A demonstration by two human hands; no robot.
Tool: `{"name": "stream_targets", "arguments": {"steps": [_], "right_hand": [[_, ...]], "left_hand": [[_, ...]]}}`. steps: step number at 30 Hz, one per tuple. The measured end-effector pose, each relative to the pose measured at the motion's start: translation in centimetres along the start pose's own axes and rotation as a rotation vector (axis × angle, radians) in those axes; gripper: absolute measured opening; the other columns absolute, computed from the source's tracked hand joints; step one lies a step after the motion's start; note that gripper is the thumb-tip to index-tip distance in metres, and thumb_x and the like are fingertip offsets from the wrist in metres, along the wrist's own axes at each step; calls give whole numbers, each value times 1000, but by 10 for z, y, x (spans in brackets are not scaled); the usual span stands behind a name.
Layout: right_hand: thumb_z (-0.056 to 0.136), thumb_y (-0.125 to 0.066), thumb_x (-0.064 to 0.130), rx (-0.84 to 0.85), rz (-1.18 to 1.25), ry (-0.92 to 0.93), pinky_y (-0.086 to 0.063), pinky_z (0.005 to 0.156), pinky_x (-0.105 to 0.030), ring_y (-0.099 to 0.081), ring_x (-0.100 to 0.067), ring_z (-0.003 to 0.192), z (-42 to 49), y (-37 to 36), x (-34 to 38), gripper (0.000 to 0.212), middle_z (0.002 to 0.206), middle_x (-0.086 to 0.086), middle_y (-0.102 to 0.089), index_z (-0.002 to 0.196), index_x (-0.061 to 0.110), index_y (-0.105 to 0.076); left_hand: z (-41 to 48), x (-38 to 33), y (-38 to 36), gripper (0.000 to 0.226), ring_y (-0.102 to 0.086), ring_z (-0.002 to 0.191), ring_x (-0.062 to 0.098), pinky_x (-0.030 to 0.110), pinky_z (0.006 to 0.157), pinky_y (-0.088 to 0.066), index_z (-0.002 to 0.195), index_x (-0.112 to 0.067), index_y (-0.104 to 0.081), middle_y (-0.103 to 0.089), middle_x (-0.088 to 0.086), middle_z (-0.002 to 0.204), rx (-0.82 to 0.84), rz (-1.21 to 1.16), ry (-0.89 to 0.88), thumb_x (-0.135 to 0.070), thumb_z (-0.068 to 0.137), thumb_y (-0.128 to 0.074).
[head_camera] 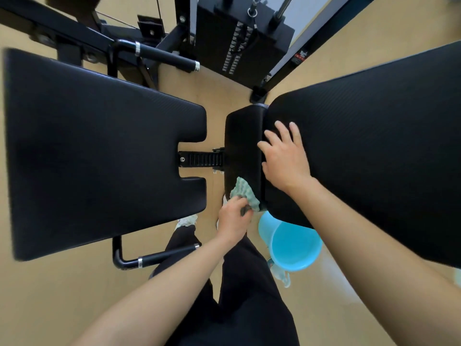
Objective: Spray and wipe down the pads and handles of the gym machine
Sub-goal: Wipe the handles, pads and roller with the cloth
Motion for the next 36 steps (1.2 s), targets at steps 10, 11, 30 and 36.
{"name": "stream_targets", "arguments": {"steps": [10,11,30,36], "right_hand": [[86,-72,5,-169,362,-196,-43,72,-35,-60,-23,75,-124,-2,7,23,80,-1,-69,105,18,-74],[83,-75,6,-262,263,-229,-40,71,-37,-57,-24,72,-135,4,1,14,73,-1,-67,92,16,-73],[89,-72,13,-938,62,-810,-27,78,-42,-42,-26,93,-252,13,-49,15,85,-4,-60,76,15,-67],[83,-78,11,-805,112,-753,-32,81,-44,-41,-27,92,-242,-14,-28,15,85,-4,-57,74,17,-68]], "left_hand": [[-9,-86,48,32,-63,102,1,18,86,-55,123,-24,-69,-69,-10,115,241,-212,-132,-9,94,-67],[-12,-94,42,45,-61,117,3,23,99,-54,140,-24,-59,-64,-7,133,294,-266,-78,-12,97,-66],[-46,-237,-24,21,-59,93,21,33,78,-55,94,-11,-68,-55,-3,101,57,39,-717,1,79,-78],[-42,-175,-14,23,-60,88,6,17,75,-48,96,-13,-72,-58,-6,97,86,151,-496,0,80,-81]]}}
Point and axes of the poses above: each hand's wrist, its own z-axis towards the middle knuckle, its own y-axis out of the back of the hand, x = y × z, the point moved 2 cm from there along z, towards the middle knuckle
